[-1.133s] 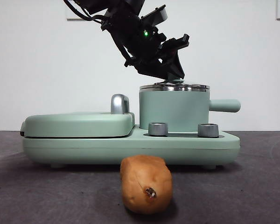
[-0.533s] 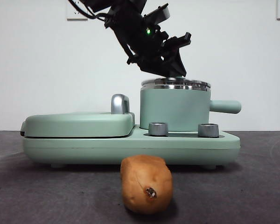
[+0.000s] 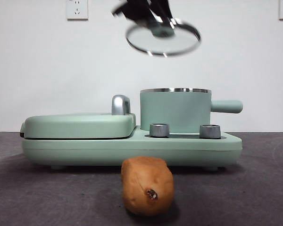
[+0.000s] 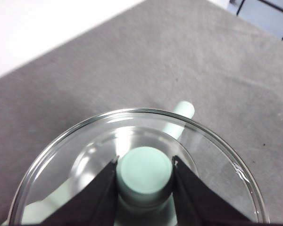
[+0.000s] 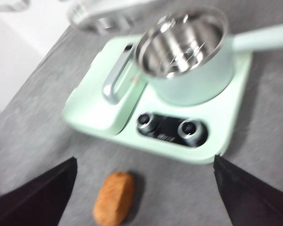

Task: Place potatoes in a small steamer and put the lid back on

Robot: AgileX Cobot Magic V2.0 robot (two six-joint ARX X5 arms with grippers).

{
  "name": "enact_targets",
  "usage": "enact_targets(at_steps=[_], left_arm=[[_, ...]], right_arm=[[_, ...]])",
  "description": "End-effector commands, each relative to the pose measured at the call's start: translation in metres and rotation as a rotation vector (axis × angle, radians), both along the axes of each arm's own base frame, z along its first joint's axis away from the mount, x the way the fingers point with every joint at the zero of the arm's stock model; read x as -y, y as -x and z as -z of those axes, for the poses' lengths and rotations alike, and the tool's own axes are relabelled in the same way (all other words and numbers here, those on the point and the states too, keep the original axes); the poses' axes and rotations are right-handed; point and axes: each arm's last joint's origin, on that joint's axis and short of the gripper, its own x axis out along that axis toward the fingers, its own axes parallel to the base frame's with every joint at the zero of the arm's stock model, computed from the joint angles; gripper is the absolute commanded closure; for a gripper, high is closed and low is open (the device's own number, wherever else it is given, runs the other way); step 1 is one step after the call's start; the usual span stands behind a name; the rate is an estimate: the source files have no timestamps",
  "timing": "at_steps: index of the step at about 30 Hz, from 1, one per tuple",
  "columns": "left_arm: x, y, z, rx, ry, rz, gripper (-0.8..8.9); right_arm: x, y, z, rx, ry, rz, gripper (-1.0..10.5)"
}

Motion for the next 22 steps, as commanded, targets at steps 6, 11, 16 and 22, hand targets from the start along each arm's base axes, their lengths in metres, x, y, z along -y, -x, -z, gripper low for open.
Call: enact_targets(at_steps=[6, 11, 16, 22], left_arm=[[-0.048, 0.056, -0.064, 0.062, 0.001, 0.008, 7.96], [-0.074, 0.093, -0.092, 0.105, 0.026, 0.009, 7.96], [-0.097, 0.129, -0.104, 0.124, 0.04, 0.011, 7.97], [-0.121, 0.163, -0.077, 0.109, 0.03, 0.01, 7.96]], right_arm=[[-0.039, -0.02, 0.01, -0.17, 0.017, -0.075, 4.8], [-0.08, -0.029, 0.023, -0.258, 0.081, -0.123, 4.8], [-0.124, -0.037, 0.037, -0.341, 0.192, -0.169, 4.8], [-0.172, -0.049, 0.058, -0.437, 0.311, -0.22, 4.8]])
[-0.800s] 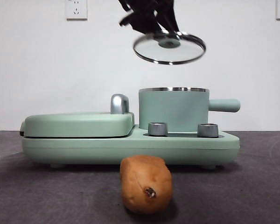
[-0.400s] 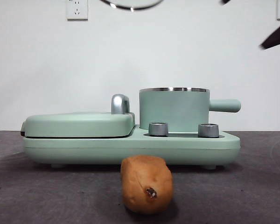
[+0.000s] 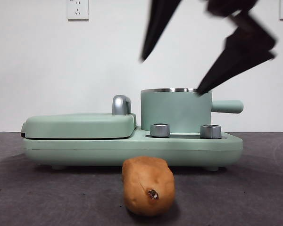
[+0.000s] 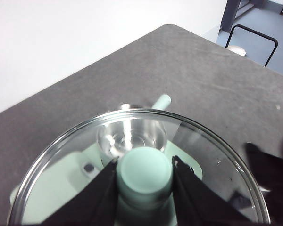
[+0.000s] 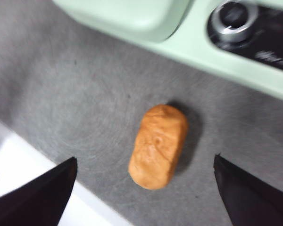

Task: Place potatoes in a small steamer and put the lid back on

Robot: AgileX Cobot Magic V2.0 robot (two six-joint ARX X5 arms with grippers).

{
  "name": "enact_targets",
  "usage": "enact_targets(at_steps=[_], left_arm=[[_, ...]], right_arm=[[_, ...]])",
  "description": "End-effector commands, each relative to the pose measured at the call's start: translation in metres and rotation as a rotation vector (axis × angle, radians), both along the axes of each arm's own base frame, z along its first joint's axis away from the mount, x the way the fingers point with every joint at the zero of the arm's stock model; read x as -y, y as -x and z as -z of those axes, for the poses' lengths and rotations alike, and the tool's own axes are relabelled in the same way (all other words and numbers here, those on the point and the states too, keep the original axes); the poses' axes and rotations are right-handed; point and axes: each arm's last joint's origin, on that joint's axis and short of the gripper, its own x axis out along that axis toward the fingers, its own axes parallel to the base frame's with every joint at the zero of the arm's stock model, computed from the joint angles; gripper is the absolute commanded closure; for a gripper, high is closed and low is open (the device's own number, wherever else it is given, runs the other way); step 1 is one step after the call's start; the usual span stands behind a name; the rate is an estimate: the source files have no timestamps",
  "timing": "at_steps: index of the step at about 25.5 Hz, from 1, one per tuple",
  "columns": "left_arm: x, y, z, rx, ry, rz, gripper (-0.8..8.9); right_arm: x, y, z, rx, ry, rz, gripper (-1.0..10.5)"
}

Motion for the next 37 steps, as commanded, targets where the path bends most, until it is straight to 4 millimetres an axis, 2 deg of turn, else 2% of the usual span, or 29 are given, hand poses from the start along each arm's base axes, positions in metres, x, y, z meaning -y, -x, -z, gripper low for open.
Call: enact_targets(at_steps=[1, 8, 14, 16, 19, 22, 25, 29, 33, 35, 37], left_arm=[[-0.004, 0.009, 0.017, -0.001, -0.01, 0.018, 7.96], [-0.028, 0.044, 0.052, -0.021, 0.003, 0.007, 7.96], [-0.037, 0.058, 0.076, -0.058, -0.006, 0.0, 7.96], [-0.037, 0.057, 0.077, -0.065, -0.008, -0.002, 7.96], [-0.037, 0.057, 0.077, -0.062, -0.006, -0.001, 7.96], [-0.037, 0.057, 0.077, -0.063, -0.007, -0.001, 7.96], [-0.037, 0.057, 0.077, -0.063, -0.007, -0.001, 7.96], [-0.037, 0.057, 0.077, -0.061, -0.009, 0.001, 7.96], [-0.037, 0.057, 0.077, -0.061, -0.01, 0.0, 7.96], [-0.037, 0.057, 0.077, -0.062, -0.01, 0.0, 7.96], [-0.036, 0.056, 0.078, -0.063, -0.011, 0.001, 7.96]], right_arm=[[-0.022, -0.007, 0.011, -0.045, 0.065, -0.007, 4.8], [-0.052, -0.016, 0.05, -0.142, 0.217, -0.038, 4.6], [-0.068, -0.024, 0.083, -0.175, 0.266, -0.057, 4.6], [-0.07, -0.025, 0.089, -0.183, 0.279, -0.062, 5.3], [-0.07, -0.026, 0.091, -0.176, 0.285, -0.079, 7.7], [-0.071, -0.026, 0.09, -0.175, 0.281, -0.082, 8.0], [-0.069, -0.036, 0.066, -0.172, 0.252, -0.081, 8.0], [-0.06, -0.072, 0.001, -0.061, 0.217, -0.103, 8.0], [-0.026, -0.12, -0.065, 0.104, 0.148, -0.022, 7.4], [-0.007, -0.147, -0.084, 0.144, 0.149, 0.031, 7.3], [0.003, -0.173, -0.09, 0.149, 0.167, 0.064, 7.3]])
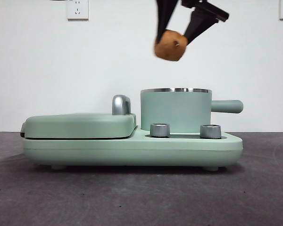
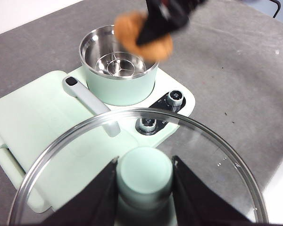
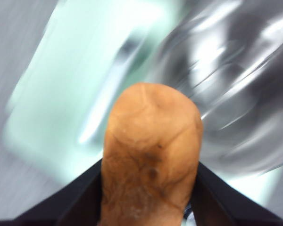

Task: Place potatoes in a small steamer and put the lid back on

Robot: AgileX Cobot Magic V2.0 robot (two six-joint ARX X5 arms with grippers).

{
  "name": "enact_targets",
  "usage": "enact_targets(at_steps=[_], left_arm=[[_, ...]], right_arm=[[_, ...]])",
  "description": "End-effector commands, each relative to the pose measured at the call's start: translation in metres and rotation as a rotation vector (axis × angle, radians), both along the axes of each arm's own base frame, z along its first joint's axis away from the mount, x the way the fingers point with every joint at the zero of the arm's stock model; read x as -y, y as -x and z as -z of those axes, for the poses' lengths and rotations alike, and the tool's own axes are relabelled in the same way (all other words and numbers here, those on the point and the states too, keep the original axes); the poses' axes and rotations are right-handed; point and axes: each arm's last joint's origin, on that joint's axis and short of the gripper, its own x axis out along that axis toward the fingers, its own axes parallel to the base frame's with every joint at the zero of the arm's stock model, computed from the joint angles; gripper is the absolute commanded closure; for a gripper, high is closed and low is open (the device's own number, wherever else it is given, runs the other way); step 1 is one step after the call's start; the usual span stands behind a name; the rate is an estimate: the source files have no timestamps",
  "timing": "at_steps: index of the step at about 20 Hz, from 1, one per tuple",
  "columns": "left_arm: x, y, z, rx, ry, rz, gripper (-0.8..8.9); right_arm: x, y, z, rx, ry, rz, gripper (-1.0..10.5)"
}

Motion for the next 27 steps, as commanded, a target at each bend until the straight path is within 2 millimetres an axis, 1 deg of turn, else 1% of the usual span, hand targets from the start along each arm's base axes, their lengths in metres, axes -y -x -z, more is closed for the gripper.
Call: enact_targets(at_steps=[1, 3, 7, 9, 11, 14, 16, 18, 19, 20, 22, 24, 25, 27], left_arm=[[0.001, 0.001, -0.008, 0.032, 0.03, 0.01, 7.96], [0.001, 0.001, -0.008, 0.032, 0.03, 0.01, 7.96], [0.001, 0.001, -0.008, 0.031, 0.03, 0.01, 7.96], [0.001, 0.001, -0.008, 0.031, 0.029, 0.01, 7.96], [0.002, 0.0, -0.007, 0.028, 0.027, 0.01, 7.96], [0.003, -0.003, -0.006, 0.02, 0.022, 0.01, 7.96], [0.005, -0.005, -0.005, 0.015, 0.018, 0.01, 7.96], [0.007, -0.008, -0.004, 0.014, 0.018, 0.01, 7.96], [0.008, -0.01, -0.004, 0.018, 0.022, 0.01, 7.96], [0.009, -0.011, -0.005, 0.022, 0.027, 0.008, 7.96], [0.013, -0.017, -0.003, 0.017, 0.031, 0.005, 7.96], [0.021, -0.028, 0.0, 0.011, 0.028, 0.005, 7.96], [0.026, -0.035, 0.003, 0.006, 0.025, 0.005, 7.96], [0.033, -0.046, 0.007, 0.0, 0.02, 0.006, 7.96]], right_arm=[[-0.001, -0.032, 0.01, -0.015, 0.051, -0.016, 7.3], [0.002, -0.047, 0.015, -0.032, 0.063, 0.0, 7.3], [-0.001, -0.071, 0.035, -0.063, 0.086, 0.006, 7.3], [-0.004, -0.082, 0.053, -0.089, 0.103, 0.002, 7.3], [-0.007, -0.09, 0.068, -0.111, 0.129, -0.006, 7.3], [-0.009, -0.095, 0.08, -0.126, 0.157, -0.008, 7.2], [-0.009, -0.094, 0.083, -0.147, 0.166, -0.009, 6.6], [-0.009, -0.094, 0.084, -0.155, 0.17, -0.009, 5.3], [-0.007, -0.094, 0.082, -0.148, 0.166, -0.005, 4.6], [-0.005, -0.094, 0.075, -0.141, 0.159, 0.0, 4.4], [0.005, -0.083, 0.048, -0.131, 0.159, 0.007, 4.4], [0.019, -0.055, 0.011, -0.118, 0.17, 0.015, 4.4], [0.027, -0.04, -0.005, -0.106, 0.216, 0.041, 4.4], [0.04, -0.015, -0.028, -0.06, 0.268, 0.081, 4.4]])
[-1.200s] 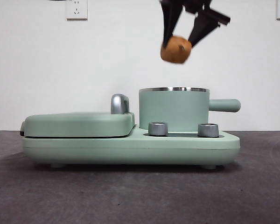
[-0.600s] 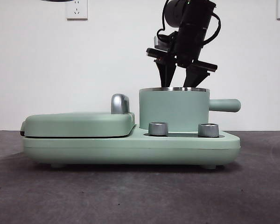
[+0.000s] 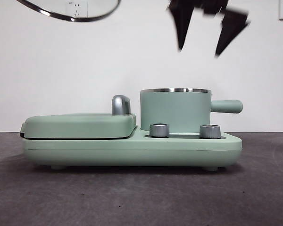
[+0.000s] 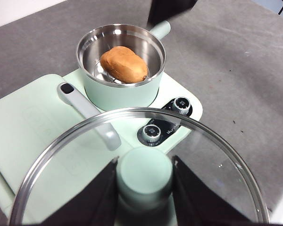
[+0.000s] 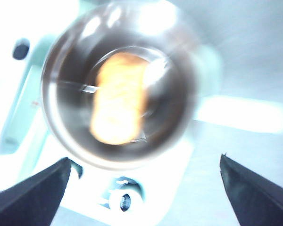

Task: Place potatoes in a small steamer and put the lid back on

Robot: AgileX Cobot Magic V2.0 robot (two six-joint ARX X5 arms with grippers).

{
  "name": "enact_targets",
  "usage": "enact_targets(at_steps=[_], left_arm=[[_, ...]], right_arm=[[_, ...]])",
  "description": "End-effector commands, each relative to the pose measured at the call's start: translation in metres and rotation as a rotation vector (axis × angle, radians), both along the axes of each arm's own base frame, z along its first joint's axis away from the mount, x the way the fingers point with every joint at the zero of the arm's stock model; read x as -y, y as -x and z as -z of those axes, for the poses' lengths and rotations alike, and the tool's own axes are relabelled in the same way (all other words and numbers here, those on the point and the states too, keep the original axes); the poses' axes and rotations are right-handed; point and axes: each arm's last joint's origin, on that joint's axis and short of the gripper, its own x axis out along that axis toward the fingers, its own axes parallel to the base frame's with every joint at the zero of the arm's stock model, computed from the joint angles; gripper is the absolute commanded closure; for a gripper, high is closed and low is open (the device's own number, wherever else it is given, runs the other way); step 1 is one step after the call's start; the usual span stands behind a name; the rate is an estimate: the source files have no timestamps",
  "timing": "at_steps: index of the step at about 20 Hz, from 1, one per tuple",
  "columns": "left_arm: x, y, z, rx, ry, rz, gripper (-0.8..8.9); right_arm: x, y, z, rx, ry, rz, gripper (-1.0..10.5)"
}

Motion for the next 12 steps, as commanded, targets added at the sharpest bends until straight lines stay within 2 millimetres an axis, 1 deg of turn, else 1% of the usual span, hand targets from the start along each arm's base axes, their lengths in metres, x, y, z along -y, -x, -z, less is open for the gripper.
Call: enact_targets(at_steps=[1, 2, 4, 6, 9, 12], left_arm=[[0.01, -0.011, -0.005, 0.045, 0.038, 0.011, 7.96], [0.015, -0.018, -0.004, 0.058, 0.056, 0.008, 7.96], [0.024, -0.032, -0.004, 0.086, 0.1, -0.003, 7.96], [0.035, -0.047, -0.001, 0.104, 0.146, -0.014, 7.96], [0.054, -0.068, 0.006, 0.086, 0.14, -0.005, 7.96], [0.08, -0.096, 0.009, 0.078, 0.108, 0.022, 7.96]], right_arm=[[0.011, 0.028, -0.019, 0.007, 0.046, 0.003, 4.4], [0.017, 0.042, -0.027, 0.025, 0.042, -0.002, 4.4], [0.029, 0.069, -0.035, 0.042, 0.041, -0.013, 4.4], [0.043, 0.102, -0.034, 0.04, 0.042, -0.021, 4.4], [0.06, 0.15, -0.02, 0.055, 0.017, -0.042, 4.4], [0.075, 0.195, 0.004, 0.136, -0.113, -0.087, 4.4]])
